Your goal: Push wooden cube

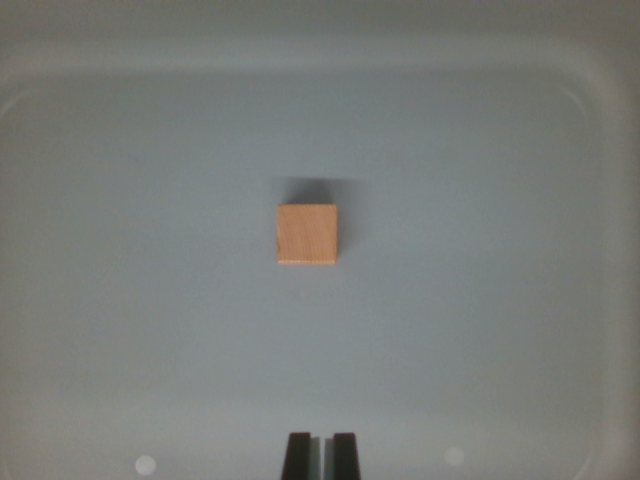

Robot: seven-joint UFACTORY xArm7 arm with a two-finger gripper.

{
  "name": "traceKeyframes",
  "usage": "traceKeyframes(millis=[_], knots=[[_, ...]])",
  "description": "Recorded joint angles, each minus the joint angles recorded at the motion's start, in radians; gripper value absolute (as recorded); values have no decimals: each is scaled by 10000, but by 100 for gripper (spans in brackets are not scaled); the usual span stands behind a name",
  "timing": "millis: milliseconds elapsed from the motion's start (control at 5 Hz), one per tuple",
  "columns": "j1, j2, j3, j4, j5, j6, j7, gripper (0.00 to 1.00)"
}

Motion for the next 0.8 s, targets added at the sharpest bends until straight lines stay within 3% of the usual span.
traceKeyframes(millis=[600, 800], knots=[[-2, 40, 2, -123, -1, -164, 5, 0], [-5, 89, 4, -278, -1, -370, 10, 0]])
